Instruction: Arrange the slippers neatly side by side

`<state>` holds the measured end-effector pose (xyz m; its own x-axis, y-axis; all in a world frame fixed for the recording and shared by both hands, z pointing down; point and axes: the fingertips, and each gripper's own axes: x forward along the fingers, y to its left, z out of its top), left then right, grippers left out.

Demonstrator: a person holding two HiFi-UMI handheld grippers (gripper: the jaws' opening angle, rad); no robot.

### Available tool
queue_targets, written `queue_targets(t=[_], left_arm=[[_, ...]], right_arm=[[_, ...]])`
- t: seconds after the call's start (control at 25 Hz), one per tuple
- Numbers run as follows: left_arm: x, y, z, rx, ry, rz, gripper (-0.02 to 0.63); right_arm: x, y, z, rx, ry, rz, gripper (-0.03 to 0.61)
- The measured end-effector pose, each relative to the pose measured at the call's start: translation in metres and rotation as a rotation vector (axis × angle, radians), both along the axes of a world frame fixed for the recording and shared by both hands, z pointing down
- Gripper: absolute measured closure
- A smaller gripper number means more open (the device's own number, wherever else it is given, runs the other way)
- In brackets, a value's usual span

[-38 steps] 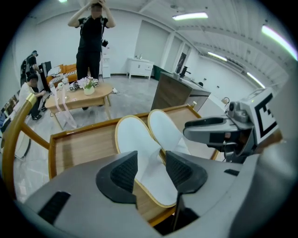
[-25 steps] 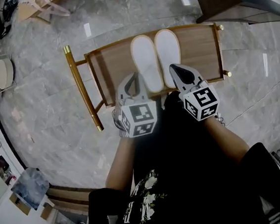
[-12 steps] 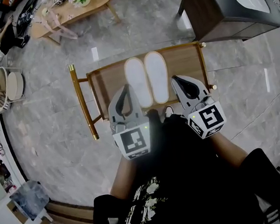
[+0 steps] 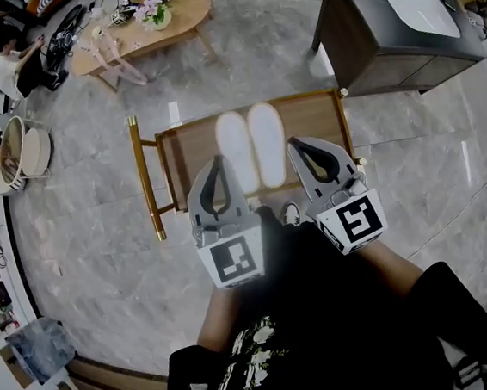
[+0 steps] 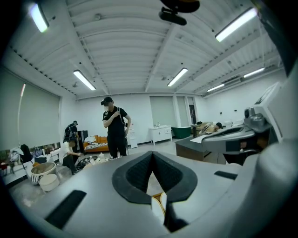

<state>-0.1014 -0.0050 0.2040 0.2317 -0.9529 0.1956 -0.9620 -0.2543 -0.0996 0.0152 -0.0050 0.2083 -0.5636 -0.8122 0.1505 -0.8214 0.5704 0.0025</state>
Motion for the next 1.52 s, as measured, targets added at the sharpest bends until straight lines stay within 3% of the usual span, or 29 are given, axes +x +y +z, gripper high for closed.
queue_targets(t=[0.32,0.68,1.28,1.52], left_arm=[[-0.003,0.024,-0.03,0.061,0.008,-0.022,0.611],[0.005,0.038,-0.037,0.077,-0.01,-0.015,0.611],[0.011,0.048,-0.049,0.133,-0.076,-0.006,0.611],[0.014,0.044,-0.047,0.132,-0.083,0.007,0.611]], right_arm=[[0.015,0.028,-0.044,0.099,0.001,0.023,0.58],[0.024,0.042,-0.038,0.088,-0.011,0.035,0.58],[0.03,0.042,-0.052,0.173,-0.001,0.032,0.58],[0.032,0.048,-0.043,0.141,-0.009,0.04,0.58]])
